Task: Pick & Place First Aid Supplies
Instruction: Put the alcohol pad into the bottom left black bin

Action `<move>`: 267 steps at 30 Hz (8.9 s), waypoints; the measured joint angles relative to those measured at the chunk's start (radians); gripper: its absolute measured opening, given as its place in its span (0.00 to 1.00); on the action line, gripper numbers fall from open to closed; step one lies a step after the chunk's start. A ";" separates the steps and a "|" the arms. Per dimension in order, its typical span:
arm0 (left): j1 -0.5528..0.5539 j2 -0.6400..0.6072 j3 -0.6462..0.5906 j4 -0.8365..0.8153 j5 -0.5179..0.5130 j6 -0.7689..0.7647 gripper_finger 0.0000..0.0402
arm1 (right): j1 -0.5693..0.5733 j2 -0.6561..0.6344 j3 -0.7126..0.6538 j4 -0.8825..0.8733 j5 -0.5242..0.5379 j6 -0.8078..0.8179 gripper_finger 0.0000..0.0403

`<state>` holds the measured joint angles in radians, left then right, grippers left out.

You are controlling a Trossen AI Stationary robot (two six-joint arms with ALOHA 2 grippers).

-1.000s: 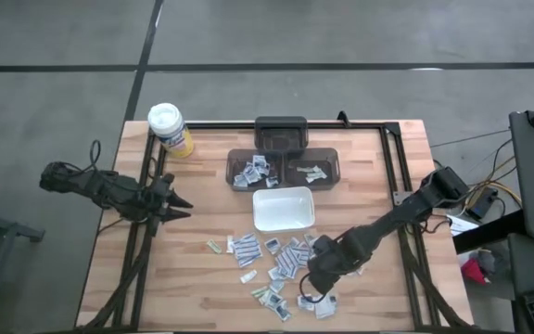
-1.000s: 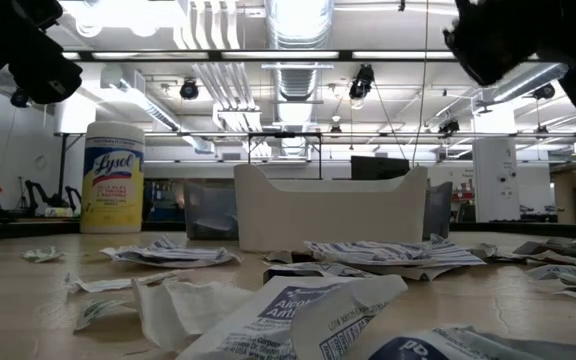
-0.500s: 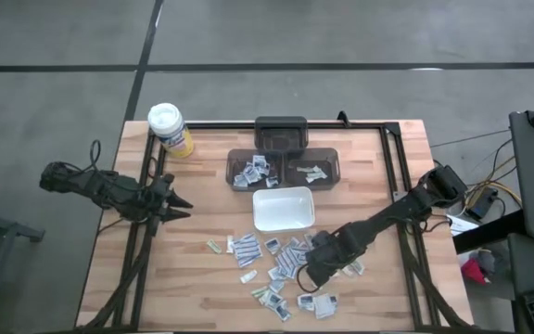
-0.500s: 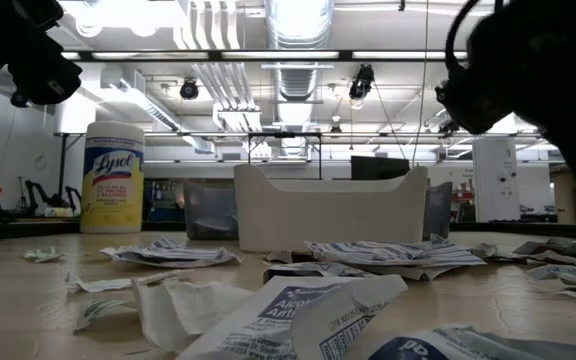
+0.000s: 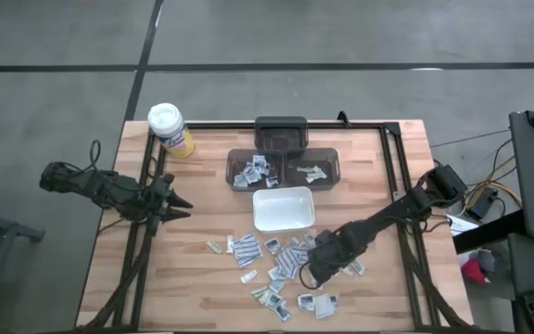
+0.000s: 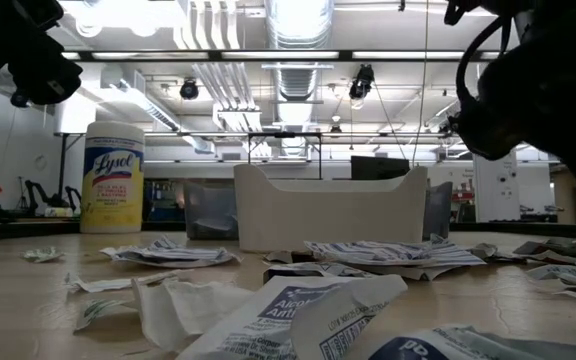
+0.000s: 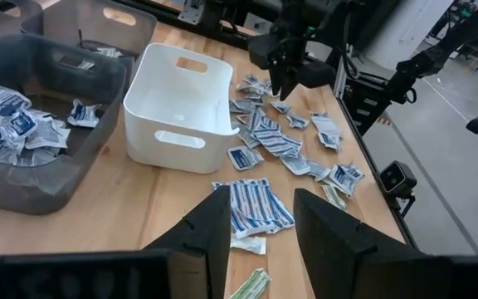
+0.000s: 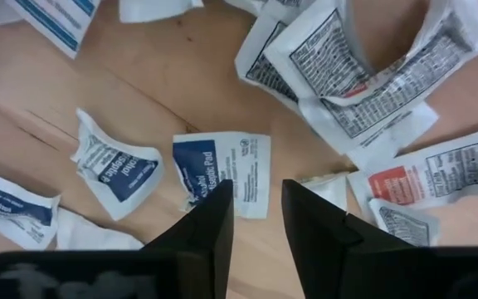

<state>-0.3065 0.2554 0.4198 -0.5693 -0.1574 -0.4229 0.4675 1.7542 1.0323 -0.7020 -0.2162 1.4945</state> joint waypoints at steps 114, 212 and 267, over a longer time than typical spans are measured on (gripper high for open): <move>0.129 0.937 0.236 0.948 -0.462 0.062 0.31 | -0.379 -0.116 0.140 0.767 0.853 -1.338 0.02; 0.642 1.262 0.649 0.129 0.093 0.439 0.00 | -0.204 -1.070 -0.445 0.374 0.578 -1.110 0.08; 0.694 1.594 1.207 -0.712 0.087 0.443 0.48 | -0.204 -1.214 -0.586 0.581 0.548 -1.101 0.08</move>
<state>0.3878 1.8491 1.6267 -1.2811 -0.0704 0.0203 0.2638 0.5404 0.4465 -0.1207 0.3317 0.3931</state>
